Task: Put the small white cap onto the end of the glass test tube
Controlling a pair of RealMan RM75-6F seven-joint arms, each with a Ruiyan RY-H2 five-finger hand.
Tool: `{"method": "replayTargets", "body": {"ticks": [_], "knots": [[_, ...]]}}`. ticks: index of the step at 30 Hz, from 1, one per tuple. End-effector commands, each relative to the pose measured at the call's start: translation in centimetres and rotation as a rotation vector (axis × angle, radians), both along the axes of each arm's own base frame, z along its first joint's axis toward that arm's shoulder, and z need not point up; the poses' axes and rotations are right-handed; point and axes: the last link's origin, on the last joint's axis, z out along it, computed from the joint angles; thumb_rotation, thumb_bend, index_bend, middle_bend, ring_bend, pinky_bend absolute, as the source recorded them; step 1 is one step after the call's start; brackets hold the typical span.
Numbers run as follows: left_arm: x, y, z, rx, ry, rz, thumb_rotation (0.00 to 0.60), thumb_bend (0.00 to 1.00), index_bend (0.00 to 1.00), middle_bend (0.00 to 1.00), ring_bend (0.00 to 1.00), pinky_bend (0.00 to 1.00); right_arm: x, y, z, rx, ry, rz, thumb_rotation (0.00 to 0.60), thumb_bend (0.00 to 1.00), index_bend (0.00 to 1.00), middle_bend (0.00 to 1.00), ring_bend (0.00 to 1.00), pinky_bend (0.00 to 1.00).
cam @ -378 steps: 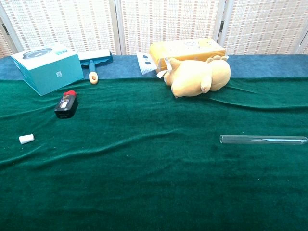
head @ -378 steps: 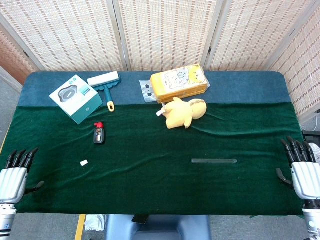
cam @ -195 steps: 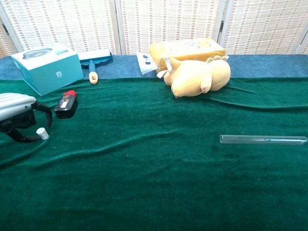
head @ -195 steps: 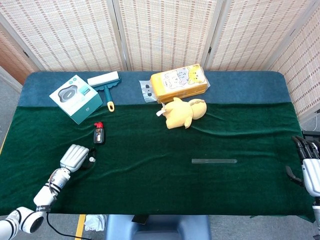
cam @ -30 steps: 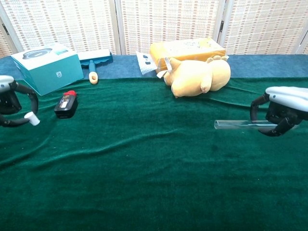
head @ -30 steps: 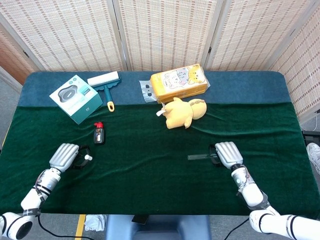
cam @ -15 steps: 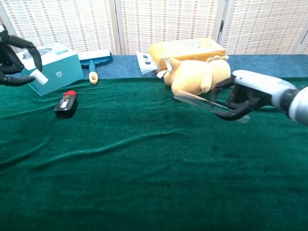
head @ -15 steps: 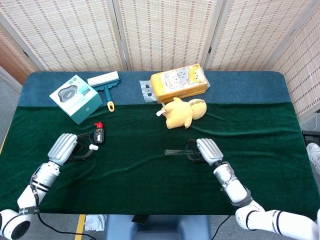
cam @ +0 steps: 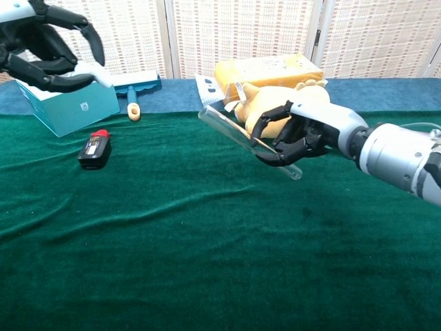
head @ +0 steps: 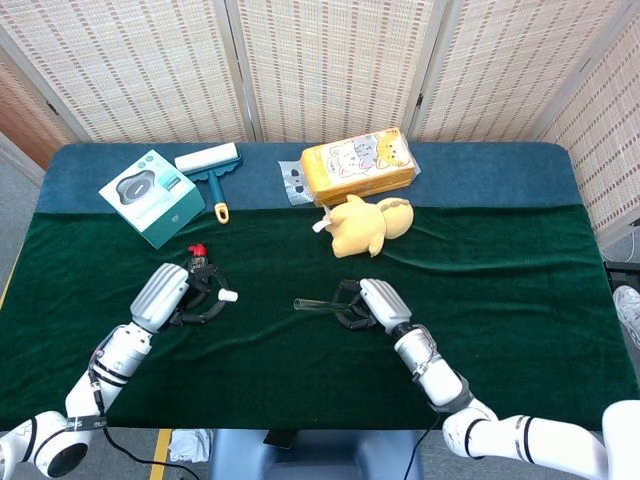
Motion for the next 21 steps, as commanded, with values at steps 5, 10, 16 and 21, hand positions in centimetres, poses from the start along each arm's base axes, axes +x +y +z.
{"method": "replayTargets", "body": {"ticks": [5, 10, 16, 21], "knots": [[2.4, -0.2, -1.4, 0.000, -0.024, -0.056, 0.600, 0.48, 0.60, 1.00, 0.91, 0.85, 1.6, 0.0, -0.4, 0.023, -0.062, 0.009, 0.600, 0.64, 0.81, 1.00, 1.00, 1.00], [3.2, -0.3, -2.2, 0.009, -0.021, -0.078, 0.600, 0.48, 0.61, 1.00, 0.92, 0.85, 2.3, 0.1, -0.5, 0.021, -0.094, 0.012, 0.600, 0.64, 0.81, 1.00, 1.00, 1.00], [3.8, -0.5, -2.6, 0.017, -0.046, -0.078, 0.600, 0.48, 0.61, 1.00, 0.92, 0.85, 2.7, 0.1, -0.7, 0.018, -0.121, 0.007, 0.600, 0.64, 0.81, 1.00, 1.00, 1.00], [4.2, -0.7, -2.9, 0.065, -0.044, -0.093, 0.600, 0.48, 0.62, 1.00, 0.92, 0.85, 3.0, 0.1, -0.8, 0.017, -0.145, 0.002, 0.600, 0.64, 0.81, 1.00, 1.00, 1.00]]}}
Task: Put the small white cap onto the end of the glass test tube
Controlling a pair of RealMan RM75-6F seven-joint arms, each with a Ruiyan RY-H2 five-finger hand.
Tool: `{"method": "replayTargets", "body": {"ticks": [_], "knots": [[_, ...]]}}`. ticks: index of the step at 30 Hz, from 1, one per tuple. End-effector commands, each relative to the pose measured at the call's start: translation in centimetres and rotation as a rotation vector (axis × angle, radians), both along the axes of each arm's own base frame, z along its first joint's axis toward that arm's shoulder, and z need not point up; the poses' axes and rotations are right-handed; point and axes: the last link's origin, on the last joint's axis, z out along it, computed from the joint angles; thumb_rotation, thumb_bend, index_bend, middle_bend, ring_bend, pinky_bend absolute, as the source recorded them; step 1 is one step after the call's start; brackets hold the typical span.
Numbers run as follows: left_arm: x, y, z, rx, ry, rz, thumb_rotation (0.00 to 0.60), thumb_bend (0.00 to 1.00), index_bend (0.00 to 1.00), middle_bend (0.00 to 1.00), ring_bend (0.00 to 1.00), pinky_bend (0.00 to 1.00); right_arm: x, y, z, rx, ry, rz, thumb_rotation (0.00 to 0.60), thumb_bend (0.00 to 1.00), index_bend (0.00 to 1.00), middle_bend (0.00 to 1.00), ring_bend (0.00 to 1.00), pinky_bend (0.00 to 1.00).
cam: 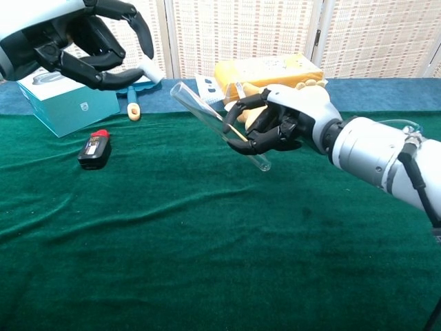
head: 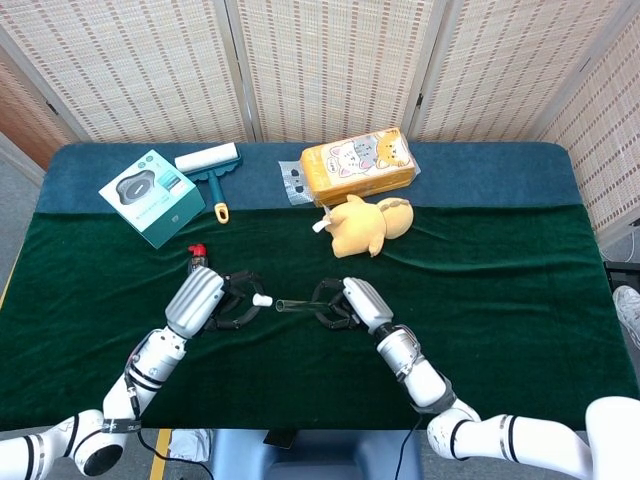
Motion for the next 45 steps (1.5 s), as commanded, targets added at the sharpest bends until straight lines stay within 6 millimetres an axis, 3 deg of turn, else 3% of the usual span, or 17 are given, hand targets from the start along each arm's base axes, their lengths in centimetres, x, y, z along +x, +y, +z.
{"method": "replayTargets", "body": {"ticks": [1, 18, 45], "knots": [[0.2, -0.2, -0.2, 0.036, 0.003, -0.011, 0.600, 0.48, 0.62, 1.00, 0.92, 0.85, 0.2, 0.0, -0.1, 0.001, -0.012, -0.003, 0.600, 0.64, 0.81, 1.00, 1.00, 1.00], [0.9, -1.0, -1.4, 0.077, -0.008, -0.038, 0.600, 0.48, 0.62, 1.00, 0.92, 0.85, 0.2, 0.1, -0.1, -0.006, -0.036, -0.013, 0.600, 0.64, 0.81, 1.00, 1.00, 1.00], [1.1, -0.8, -1.9, 0.083, 0.008, -0.035, 0.600, 0.48, 0.63, 1.00, 0.92, 0.85, 0.9, 0.2, -0.2, -0.003, -0.056, -0.004, 0.600, 0.64, 0.81, 1.00, 1.00, 1.00]]}}
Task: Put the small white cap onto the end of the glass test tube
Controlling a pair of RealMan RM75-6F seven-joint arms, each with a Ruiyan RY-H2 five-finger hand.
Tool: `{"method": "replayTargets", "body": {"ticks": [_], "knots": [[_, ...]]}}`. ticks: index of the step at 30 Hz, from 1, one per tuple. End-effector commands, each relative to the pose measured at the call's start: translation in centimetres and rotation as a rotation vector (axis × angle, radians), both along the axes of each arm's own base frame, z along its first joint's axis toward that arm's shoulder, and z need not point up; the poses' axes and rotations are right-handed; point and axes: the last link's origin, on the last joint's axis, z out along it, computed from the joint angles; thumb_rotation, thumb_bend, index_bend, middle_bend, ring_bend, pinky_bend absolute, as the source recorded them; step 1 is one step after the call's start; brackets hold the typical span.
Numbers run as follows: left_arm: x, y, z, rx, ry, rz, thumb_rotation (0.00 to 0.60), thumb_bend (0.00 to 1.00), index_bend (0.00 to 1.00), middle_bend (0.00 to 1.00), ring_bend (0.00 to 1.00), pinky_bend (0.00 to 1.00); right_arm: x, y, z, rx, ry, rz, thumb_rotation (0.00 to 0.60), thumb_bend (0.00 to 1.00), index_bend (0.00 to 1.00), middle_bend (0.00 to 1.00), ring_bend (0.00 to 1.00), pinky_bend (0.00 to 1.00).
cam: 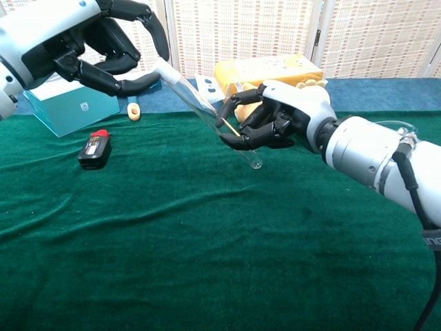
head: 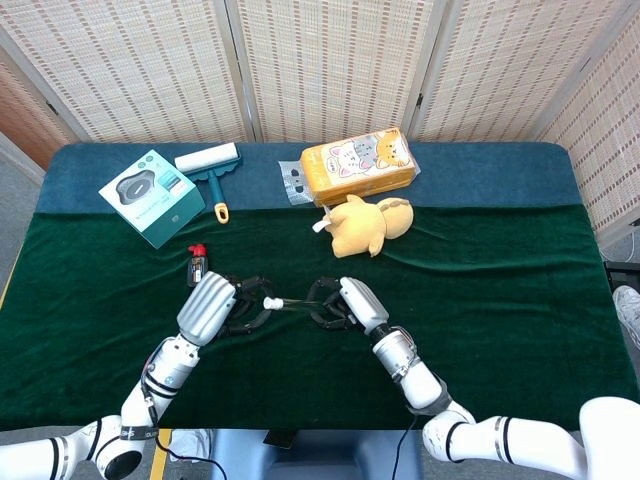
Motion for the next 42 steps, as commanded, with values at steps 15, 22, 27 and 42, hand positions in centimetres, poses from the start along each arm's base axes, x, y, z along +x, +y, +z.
{"method": "replayTargets", "body": {"ticks": [15, 22, 27, 42], "knots": [[0.2, 0.0, -0.5, -0.017, 0.008, -0.004, 0.600, 0.48, 0.63, 1.00, 0.92, 0.85, 0.4, 0.0, -0.2, 0.002, 0.002, 0.001, 0.600, 0.65, 0.81, 1.00, 1.00, 1.00], [0.2, 0.0, -0.6, -0.023, 0.010, -0.003, 0.600, 0.48, 0.61, 1.00, 0.92, 0.85, 0.3, -0.1, -0.2, 0.001, 0.008, 0.000, 0.600, 0.65, 0.81, 1.00, 1.00, 1.00], [-0.2, 0.0, -0.8, -0.059, 0.053, 0.012, 0.600, 0.44, 0.24, 1.00, 0.91, 0.85, -0.2, -0.2, -0.1, -0.007, 0.034, -0.003, 0.600, 0.65, 0.81, 1.00, 1.00, 1.00], [-3.6, 0.1, 0.3, -0.086, 0.164, 0.104, 0.600, 0.29, 0.00, 1.00, 0.88, 0.85, -6.1, -0.9, 2.1, -0.102, 0.374, -0.009, 0.600, 0.66, 0.81, 1.00, 1.00, 1.00]]}}
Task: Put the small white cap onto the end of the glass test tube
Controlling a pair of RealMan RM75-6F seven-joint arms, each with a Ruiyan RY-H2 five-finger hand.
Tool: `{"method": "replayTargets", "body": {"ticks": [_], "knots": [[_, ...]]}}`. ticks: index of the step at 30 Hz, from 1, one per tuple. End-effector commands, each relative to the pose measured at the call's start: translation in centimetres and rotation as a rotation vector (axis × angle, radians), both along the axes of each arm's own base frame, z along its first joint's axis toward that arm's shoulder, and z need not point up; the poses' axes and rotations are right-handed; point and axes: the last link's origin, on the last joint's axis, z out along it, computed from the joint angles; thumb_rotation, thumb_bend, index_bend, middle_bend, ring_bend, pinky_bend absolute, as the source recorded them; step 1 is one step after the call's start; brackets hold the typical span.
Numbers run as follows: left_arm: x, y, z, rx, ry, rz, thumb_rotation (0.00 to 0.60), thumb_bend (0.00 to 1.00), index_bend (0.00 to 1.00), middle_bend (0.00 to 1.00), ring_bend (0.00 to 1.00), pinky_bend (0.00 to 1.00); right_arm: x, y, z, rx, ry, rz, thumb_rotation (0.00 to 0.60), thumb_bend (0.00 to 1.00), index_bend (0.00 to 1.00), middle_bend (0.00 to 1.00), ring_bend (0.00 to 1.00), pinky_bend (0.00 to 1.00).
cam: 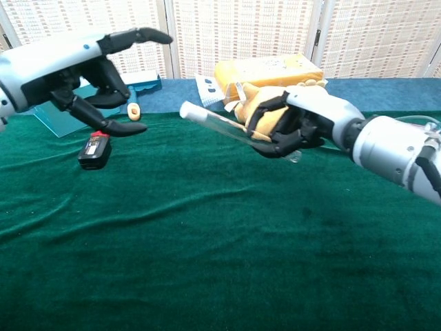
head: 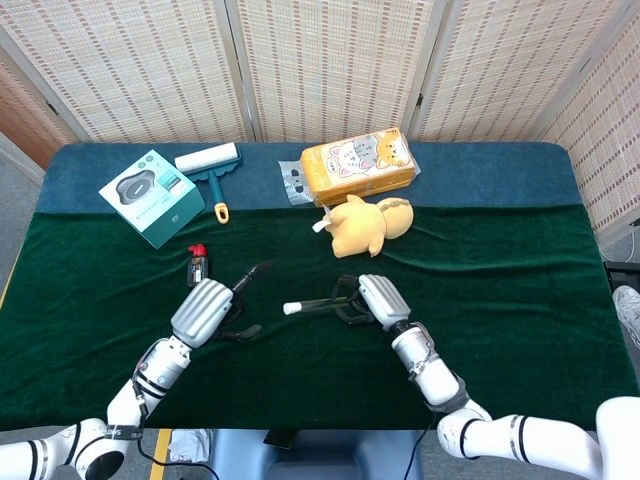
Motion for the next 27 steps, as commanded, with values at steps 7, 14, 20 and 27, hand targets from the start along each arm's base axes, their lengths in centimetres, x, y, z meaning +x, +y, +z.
{"method": "replayTargets", "body": {"ticks": [7, 14, 20, 27], "knots": [[-2.7, 0.3, 0.9, 0.030, 0.007, 0.074, 0.600, 0.29, 0.00, 1.00, 0.88, 0.85, -6.3, -0.1, -0.2, -0.056, 0.322, -0.017, 0.600, 0.66, 0.81, 1.00, 1.00, 1.00], [-3.3, 0.3, 0.8, 0.047, 0.003, 0.087, 0.600, 0.29, 0.00, 1.00, 0.88, 0.85, -7.2, 0.2, -1.3, -0.120, 0.438, 0.035, 0.600, 0.66, 0.68, 1.00, 1.00, 1.00], [-3.6, 0.2, 0.7, 0.047, 0.002, 0.095, 0.600, 0.29, 0.00, 1.00, 0.88, 0.85, -7.5, 0.6, -2.1, -0.132, 0.455, 0.039, 0.600, 0.66, 0.54, 0.99, 1.00, 1.00], [-3.9, 0.3, 0.7, 0.061, -0.018, 0.101, 0.600, 0.29, 0.00, 1.00, 0.88, 0.85, -7.5, 0.8, -2.4, -0.131, 0.455, 0.037, 0.600, 0.66, 0.43, 0.99, 1.00, 1.00]]}}
